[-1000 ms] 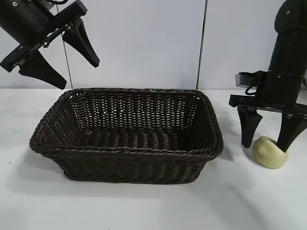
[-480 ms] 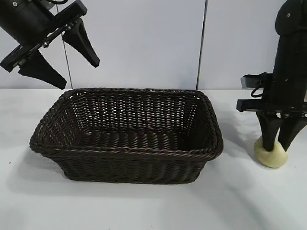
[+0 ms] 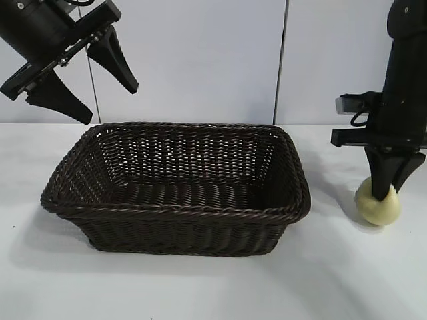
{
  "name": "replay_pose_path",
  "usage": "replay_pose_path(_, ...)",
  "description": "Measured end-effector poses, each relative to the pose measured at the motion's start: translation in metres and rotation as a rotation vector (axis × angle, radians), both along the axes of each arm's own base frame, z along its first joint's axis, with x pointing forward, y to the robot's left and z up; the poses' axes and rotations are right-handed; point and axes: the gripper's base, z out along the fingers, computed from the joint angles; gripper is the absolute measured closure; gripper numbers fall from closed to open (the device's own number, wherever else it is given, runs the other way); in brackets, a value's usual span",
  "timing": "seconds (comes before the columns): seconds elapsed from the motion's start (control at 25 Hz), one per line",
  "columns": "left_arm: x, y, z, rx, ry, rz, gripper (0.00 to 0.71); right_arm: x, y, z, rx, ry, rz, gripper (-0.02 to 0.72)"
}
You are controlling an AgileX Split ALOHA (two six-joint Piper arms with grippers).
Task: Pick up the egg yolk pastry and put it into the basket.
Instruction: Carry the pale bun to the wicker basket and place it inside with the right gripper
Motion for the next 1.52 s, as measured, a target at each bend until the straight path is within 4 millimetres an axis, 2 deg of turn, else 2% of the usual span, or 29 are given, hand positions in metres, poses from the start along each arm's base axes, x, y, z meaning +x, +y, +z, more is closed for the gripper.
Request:
replay_pose_path(0.12,0.0,0.0,0.0,0.0,0.0,0.0,0.161,-0.012,0.003,0.03,0.041,-0.072,-0.002,0.669)
replay_pose_path(0.24,0.0,0.0,0.0,0.0,0.0,0.0,0.161,-0.019,0.006,0.044,0.09,-0.105,0.001,0.669)
replay_pose_path(0.44,0.0,0.0,0.0,0.0,0.001,-0.001,0.161,-0.02,0.02,0.047,0.216,-0.102,0.031,0.669)
replay_pose_path(0.56,0.0,0.0,0.0,0.0,0.001,-0.001,0.161,-0.022,0.036,0.048,0.238,-0.115,0.071,0.669)
replay_pose_path(0.84,0.0,0.0,0.0,-0.001,0.002,-0.001,0.162,-0.025,0.094,0.051,0.269,-0.219,0.179,0.669)
replay_pose_path(0.96,0.0,0.0,0.0,-0.002,0.002,0.0,0.163,-0.025,0.116,0.04,0.28,-0.21,0.209,0.669)
replay_pose_path(1.24,-0.001,0.0,0.0,-0.002,0.007,-0.004,0.163,-0.012,0.155,-0.024,0.279,-0.085,0.233,0.669)
replay_pose_path(1.36,-0.001,0.0,0.0,-0.002,0.009,-0.006,0.163,-0.009,0.164,-0.04,0.286,-0.062,0.227,0.669)
replay_pose_path(1.52,-0.001,0.0,0.0,-0.002,0.01,-0.006,0.163,-0.007,0.165,-0.045,0.284,-0.061,0.232,0.634)
